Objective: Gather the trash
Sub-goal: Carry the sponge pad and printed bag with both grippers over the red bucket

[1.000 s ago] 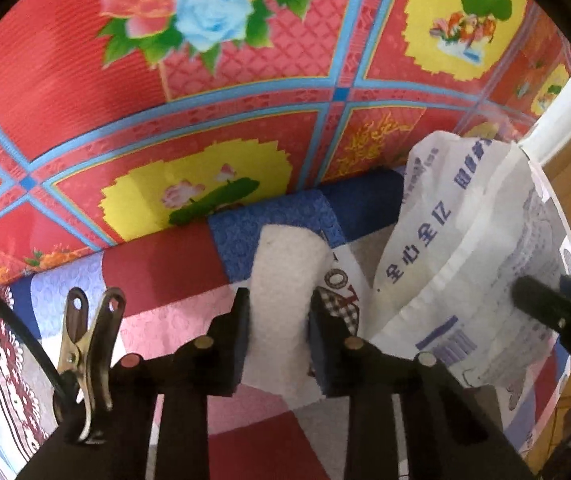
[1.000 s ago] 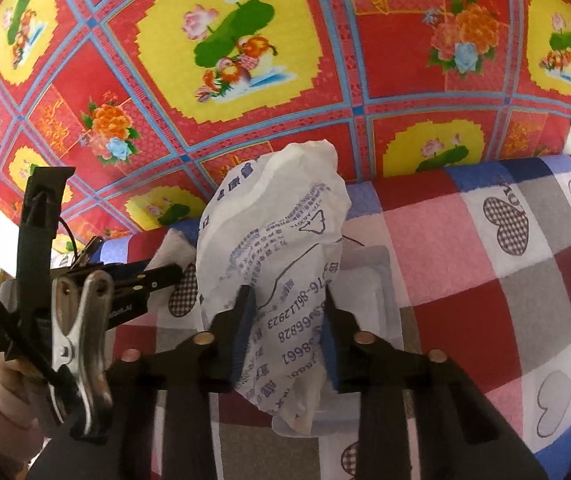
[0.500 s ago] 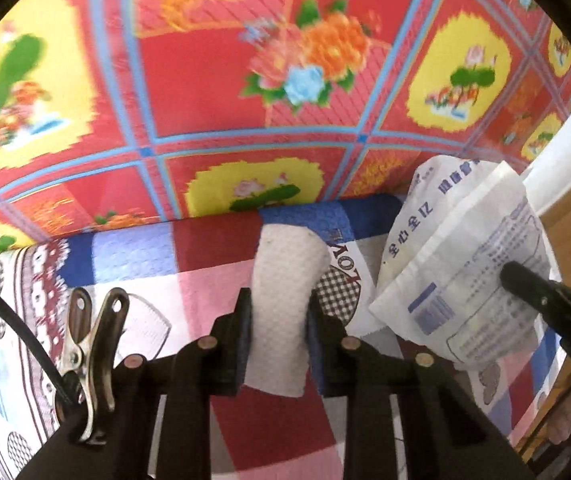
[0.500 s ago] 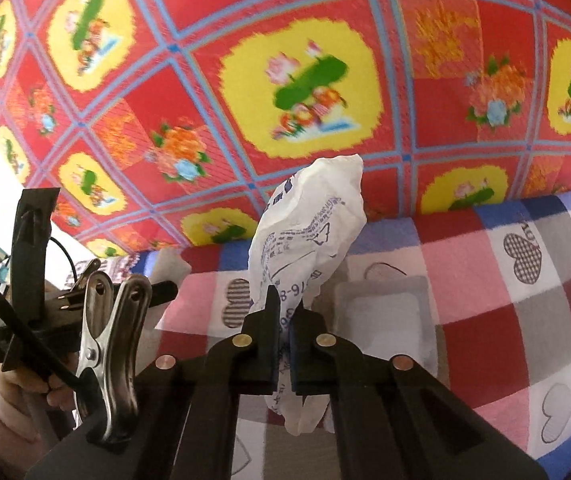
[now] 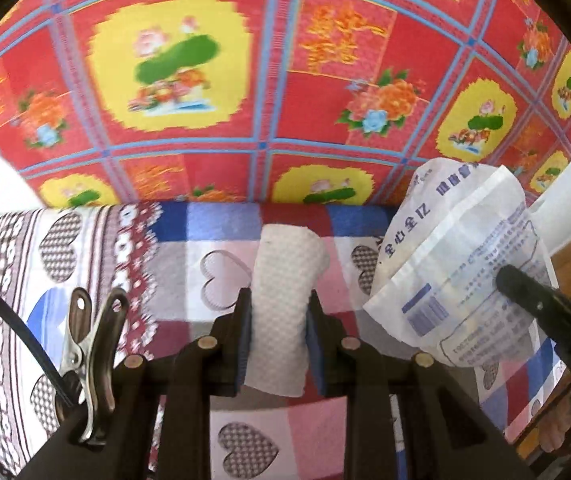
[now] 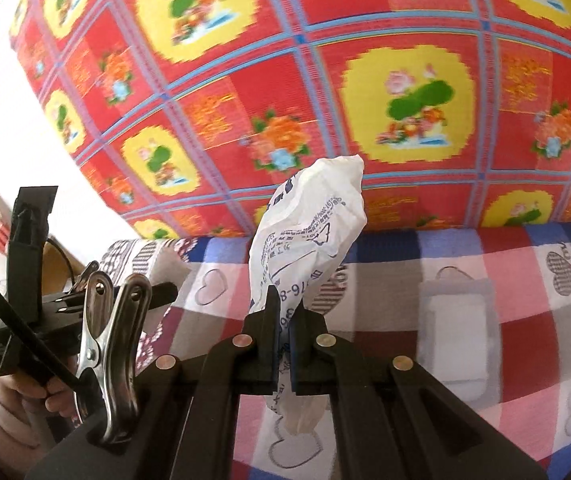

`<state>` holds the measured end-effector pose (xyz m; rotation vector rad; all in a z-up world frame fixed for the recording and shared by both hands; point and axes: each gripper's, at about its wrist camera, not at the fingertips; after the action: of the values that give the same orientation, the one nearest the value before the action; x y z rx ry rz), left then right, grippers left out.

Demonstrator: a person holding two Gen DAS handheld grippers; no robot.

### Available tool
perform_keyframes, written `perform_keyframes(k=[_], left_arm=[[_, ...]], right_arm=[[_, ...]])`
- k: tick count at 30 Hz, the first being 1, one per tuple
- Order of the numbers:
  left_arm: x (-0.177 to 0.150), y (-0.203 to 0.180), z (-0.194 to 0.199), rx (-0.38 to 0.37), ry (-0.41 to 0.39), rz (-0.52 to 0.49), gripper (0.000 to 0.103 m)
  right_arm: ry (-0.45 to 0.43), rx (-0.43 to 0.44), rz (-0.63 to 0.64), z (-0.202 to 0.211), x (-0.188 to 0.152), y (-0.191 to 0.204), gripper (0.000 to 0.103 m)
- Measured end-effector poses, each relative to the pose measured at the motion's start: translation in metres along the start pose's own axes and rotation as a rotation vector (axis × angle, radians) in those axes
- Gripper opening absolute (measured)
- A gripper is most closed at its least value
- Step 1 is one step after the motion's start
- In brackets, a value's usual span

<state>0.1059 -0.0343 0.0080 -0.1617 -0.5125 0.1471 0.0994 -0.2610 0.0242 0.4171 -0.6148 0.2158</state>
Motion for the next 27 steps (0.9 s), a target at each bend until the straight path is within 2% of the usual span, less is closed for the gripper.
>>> perform_keyframes(k=[11, 27], left_arm=[[-0.043, 0.041, 0.055, 0.04, -0.034, 0.081, 0.025], [-0.112, 0.14, 0.154, 0.098, -0.1, 0.173, 0.025]], right_arm=[[0.008, 0.044, 0.09, 0.005, -0.014, 0.07, 0.004], [-0.008, 0.097, 0.204, 0.025, -0.051, 0.207, 0.004]])
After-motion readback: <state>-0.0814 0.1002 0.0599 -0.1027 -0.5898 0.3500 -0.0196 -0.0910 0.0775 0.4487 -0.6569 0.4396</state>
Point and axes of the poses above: each gripper's, at about its wrist camera, not at the fingertips, and z roughly against the way its jaws point, y to its left, x to its top, and after that the axes turned 6 degrees about -x, right-handed
